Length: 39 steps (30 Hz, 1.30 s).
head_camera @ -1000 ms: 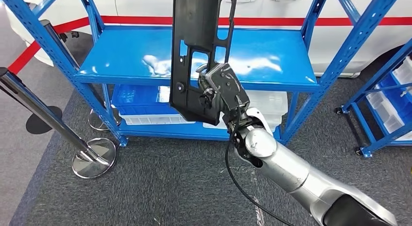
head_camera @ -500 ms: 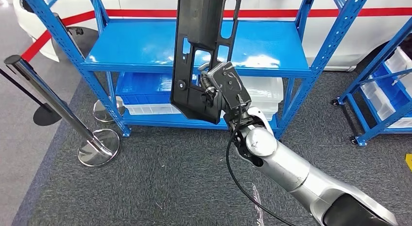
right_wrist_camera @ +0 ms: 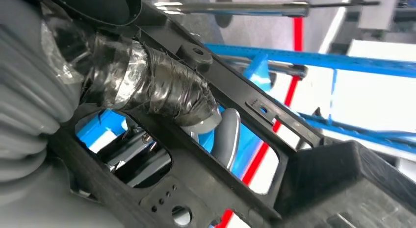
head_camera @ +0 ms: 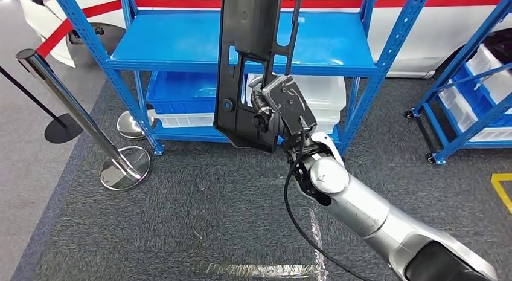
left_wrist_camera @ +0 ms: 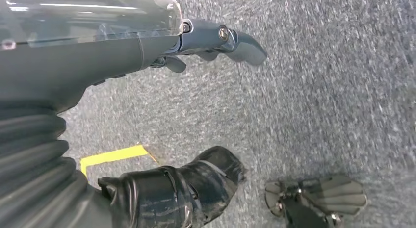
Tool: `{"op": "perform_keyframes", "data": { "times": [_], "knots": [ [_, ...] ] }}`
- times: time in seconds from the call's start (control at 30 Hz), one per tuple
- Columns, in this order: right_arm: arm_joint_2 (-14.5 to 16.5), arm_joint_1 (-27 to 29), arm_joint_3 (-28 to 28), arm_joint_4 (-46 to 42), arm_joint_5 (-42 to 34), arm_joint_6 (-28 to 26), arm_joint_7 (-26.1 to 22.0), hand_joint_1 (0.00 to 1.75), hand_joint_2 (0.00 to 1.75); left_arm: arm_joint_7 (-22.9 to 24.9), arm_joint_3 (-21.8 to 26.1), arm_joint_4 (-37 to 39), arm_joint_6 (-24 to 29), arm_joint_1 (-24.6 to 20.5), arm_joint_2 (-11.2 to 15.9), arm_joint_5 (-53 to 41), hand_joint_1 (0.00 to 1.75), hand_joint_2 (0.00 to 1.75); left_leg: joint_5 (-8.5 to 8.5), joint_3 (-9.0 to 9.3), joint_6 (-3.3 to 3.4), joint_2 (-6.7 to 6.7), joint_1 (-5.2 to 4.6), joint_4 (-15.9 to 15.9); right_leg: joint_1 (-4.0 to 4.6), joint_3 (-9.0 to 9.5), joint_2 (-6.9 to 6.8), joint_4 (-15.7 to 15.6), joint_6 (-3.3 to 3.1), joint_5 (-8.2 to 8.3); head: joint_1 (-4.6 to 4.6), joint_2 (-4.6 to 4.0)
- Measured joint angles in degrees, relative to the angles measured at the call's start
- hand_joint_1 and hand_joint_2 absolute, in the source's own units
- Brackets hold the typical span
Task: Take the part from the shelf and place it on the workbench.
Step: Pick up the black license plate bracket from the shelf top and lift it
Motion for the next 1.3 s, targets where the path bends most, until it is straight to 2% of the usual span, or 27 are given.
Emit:
{"op": "perform_keyframes", "data": {
  "times": [0.07,0.1,0.2,0.23,0.27,0.3,0.37,0.43,0.5,0.57,0.6,0.63,0.67,0.73,0.77,0.8,0.83,0.87,0.9,0.97,1.0,1.07,1.1,1.17,1.23,1.27,1.3],
  "knots": [
    [-0.1,-0.1,-0.1,0.0,0.1,0.0,0.0,1.75,1.75,0.1,0.0,0.0,-0.1,0.2,0.0,0.0,0.00,1.75,0.33,-0.54,-0.55,-0.15,0.25,0.1,0.05,-1.13,-0.11,0.0,-1.09,1.11,0.10,0.00],
    [-0.1,-0.1,-0.1,-0.1,0.1,-0.1,0.1,1.75,1.75,0.1,0.0,0.0,-0.2,0.3,-0.1,0.1,0.00,1.75,-1.06,-1.12,-0.87,-0.23,0.39,1.0,-0.02,-1.79,-0.20,-0.2,-1.58,1.86,0.05,0.00],
    [-0.1,-0.3,-0.1,-0.2,0.6,-0.3,0.4,1.75,1.75,0.1,0.0,0.0,-0.4,0.3,-0.2,0.1,0.00,1.75,-9.81,-3.32,-1.59,-0.30,0.69,9.4,-0.07,-4.36,-0.31,-0.3,-2.36,4.23,-0.31,0.00],
    [-0.1,-0.3,-0.1,-0.2,0.8,-0.5,0.6,1.75,1.75,0.0,0.0,0.0,-0.4,0.3,-0.2,0.2,0.00,1.75,-11.53,-3.67,-1.65,-0.30,0.73,12.9,0.00,-5.37,-0.31,-0.2,-2.39,4.97,-0.35,0.00],
    [-0.1,-0.3,-0.1,-0.2,0.9,-0.6,0.7,1.75,1.75,0.0,0.0,0.0,-0.4,0.3,-0.2,0.2,0.00,1.75,-11.75,-3.51,-1.61,-0.31,0.74,15.4,0.05,-6.35,-0.31,-0.2,-2.39,5.69,-0.35,0.00],
    [-0.1,-0.2,-0.1,-0.2,1.0,-0.6,0.8,1.75,1.75,0.0,0.0,0.0,-0.4,0.3,-0.2,0.2,0.00,1.75,-10.67,-2.55,-1.48,-0.32,0.72,16.3,0.07,-7.35,-0.31,-0.1,-2.35,6.39,-0.36,0.00],
    [-0.2,-0.2,-0.1,-0.2,1.0,-0.7,0.9,1.75,1.75,0.0,0.0,0.0,-0.4,0.3,-0.2,0.2,0.00,1.75,-7.70,2.21,-1.02,-0.36,0.58,12.3,0.07,-9.06,-0.31,0.0,-2.17,7.73,-0.36,0.00],
    [-0.4,-0.3,-0.2,-0.5,1.1,-0.7,0.9,1.75,1.75,-0.1,0.0,0.0,-0.4,0.1,-0.1,0.2,0.00,1.75,-8.46,8.89,-0.52,-0.43,0.22,3.5,0.04,-9.98,-0.39,0.0,-1.71,8.89,-0.32,0.00],
    [-0.5,-0.4,-0.3,-0.8,1.2,-0.8,0.9,1.75,1.75,-0.1,-0.1,0.0,-0.3,0.0,-0.1,0.2,0.00,1.75,-10.00,11.86,-0.24,-0.54,-0.22,-1.7,-0.13,-10.05,-0.59,-0.5,-1.07,10.08,-0.37,0.00],
    [-0.6,-0.5,-0.4,-0.9,1.4,-0.9,0.9,1.75,1.75,-0.1,-0.1,0.0,-0.3,-0.1,-0.1,0.3,0.00,1.75,-8.81,11.43,0.15,-0.44,-0.25,-2.6,-0.25,-10.05,-0.60,-1.3,-0.40,11.05,-0.48,0.00],
    [-0.7,-0.5,-0.4,-1.0,1.4,-1.0,0.9,1.75,1.75,-0.1,-0.2,0.0,-0.3,-0.1,-0.1,0.3,0.00,1.75,-8.02,11.16,0.47,-0.29,-0.15,-3.1,-0.21,-10.37,-0.50,-0.9,-0.13,10.29,-0.45,0.00],
    [-0.8,-0.6,-0.4,-1.0,1.4,-1.0,0.9,1.75,1.75,-0.1,-0.2,0.0,-0.3,-0.2,-0.1,0.3,0.00,1.75,-7.10,10.65,0.80,-0.10,0.00,-3.4,-0.13,-10.92,-0.40,0.4,0.06,8.37,-0.25,0.00],
    [-0.9,-0.6,-0.4,-1.0,1.5,-1.1,1.0,1.75,1.75,-0.1,-0.3,0.0,-0.3,-0.2,-0.1,0.3,0.00,1.75,-6.26,10.02,1.08,0.08,0.15,-3.6,-0.10,-11.65,-0.33,3.0,0.17,5.39,-0.06,0.00],
    [-1.1,-0.7,-0.5,-1.0,1.6,-1.1,1.0,1.75,1.75,0.0,-0.3,0.0,-0.3,-0.1,-0.1,0.2,0.00,1.75,-4.85,8.15,1.42,0.17,0.04,-3.5,-0.07,-12.99,-0.31,10.0,0.42,-0.18,0.16,0.00],
    [-1.2,-0.7,-0.5,-1.0,1.7,-1.1,1.1,1.75,1.75,0.0,-0.4,0.0,-0.3,-0.1,-0.1,0.2,0.00,1.75,-4.19,7.12,1.45,0.18,0.00,-3.3,-0.10,-13.17,-0.31,13.0,0.57,-1.12,0.16,0.00],
    [-1.4,-0.7,-0.5,-1.0,1.7,-1.2,1.1,1.75,1.75,0.0,-0.4,0.0,-0.3,-0.1,-0.1,0.2,0.00,1.75,-3.58,6.03,1.43,0.19,-0.02,-3.0,-0.15,-12.75,-0.32,14.7,0.70,-0.61,0.16,0.00],
    [-1.5,-0.7,-0.5,-1.0,1.8,-1.2,1.2,1.75,1.75,0.0,-0.6,0.0,-0.3,-0.1,-0.1,0.1,0.00,1.75,-3.03,4.89,1.35,0.18,-0.03,-2.6,-0.26,-11.53,-0.33,14.8,0.80,0.94,0.17,0.00],
    [-1.7,-0.7,-0.5,-1.1,1.9,-1.3,1.3,1.75,1.75,-0.1,-0.7,0.0,-0.3,-0.1,-0.1,0.1,0.00,1.75,-2.56,3.80,1.19,0.16,-0.02,-2.1,-0.40,-9.40,-0.34,12.9,0.86,2.60,0.16,0.00],
    [-1.7,-0.8,-0.6,-1.2,2.0,-1.4,1.4,1.75,1.75,-0.1,-0.9,0.0,-0.3,-0.1,-0.1,0.1,0.00,1.75,-2.21,2.74,0.98,0.14,-0.04,-1.5,-0.49,-6.76,-0.33,9.6,0.86,3.13,0.17,0.00],
    [-1.9,-0.9,-0.7,-1.5,2.3,-1.5,1.7,1.75,1.75,-0.1,-1.0,0.0,-0.3,-0.1,-0.1,0.1,0.00,1.75,-1.64,1.17,0.40,0.13,-0.12,-0.4,-0.30,-2.17,-0.22,2.9,0.47,1.67,0.10,0.00],
    [-1.9,-1.0,-0.7,-1.7,2.4,-1.6,1.7,1.75,1.75,-0.2,-1.0,0.0,-0.2,-0.1,0.0,0.2,0.00,1.75,-1.25,0.68,0.08,0.14,-0.13,-0.2,-0.07,-1.22,-0.18,0.9,0.09,0.71,0.08,0.00],
    [-2.0,-1.2,-0.9,-1.8,2.6,-1.6,1.9,1.75,1.75,-0.3,-1.1,0.0,-0.2,0.0,0.0,0.1,0.00,1.75,-0.50,0.19,-0.54,0.14,0.06,-0.2,0.15,-1.33,-0.20,-0.2,-0.91,0.87,0.09,0.00],
    [-2.1,-1.3,-0.9,-1.9,2.8,-1.7,1.9,1.75,1.75,-0.4,-1.2,0.0,-0.2,0.1,-0.1,0.0,0.00,1.75,-0.85,-0.13,-0.86,0.09,0.21,0.1,0.15,-1.58,-0.26,-0.3,-1.40,1.36,0.07,0.00],
    [-2.2,-1.4,-0.9,-1.9,3.3,-1.7,2.0,1.75,1.75,-0.6,-1.3,0.0,-0.4,0.2,-0.2,-0.4,0.00,1.75,-4.11,-1.42,-1.56,0.00,0.49,3.3,-0.05,-2.12,-0.39,-0.6,-2.18,2.27,-0.10,0.00],
    [-2.3,-1.6,-0.9,-1.9,3.7,-1.6,2.0,1.75,1.75,-0.6,-1.4,0.0,-0.7,0.2,-0.2,-0.6,0.00,1.75,-8.79,-3.40,-2.19,-0.03,0.69,9.8,-0.05,-2.91,-0.42,-0.5,-2.47,2.99,-0.32,0.00],
    [-2.4,-1.7,-0.9,-2.0,3.7,-1.4,2.0,1.75,1.75,-0.6,-1.5,0.0,-0.8,0.2,-0.2,-0.6,0.00,1.75,-10.11,-4.07,-2.40,-0.02,0.78,12.8,-0.05,-3.35,-0.42,-0.5,-2.50,3.31,-0.34,0.00],
    [-2.4,-1.7,-0.9,-2.0,3.6,-1.0,2.1,1.75,1.75,-0.6,-1.6,0.0,-0.7,0.2,-0.2,-0.7,0.00,1.75,-10.35,-4.06,-2.53,-0.02,0.85,14.4,-0.04,-3.79,-0.46,-0.5,-2.48,3.60,-0.34,0.00]
  ]
}}
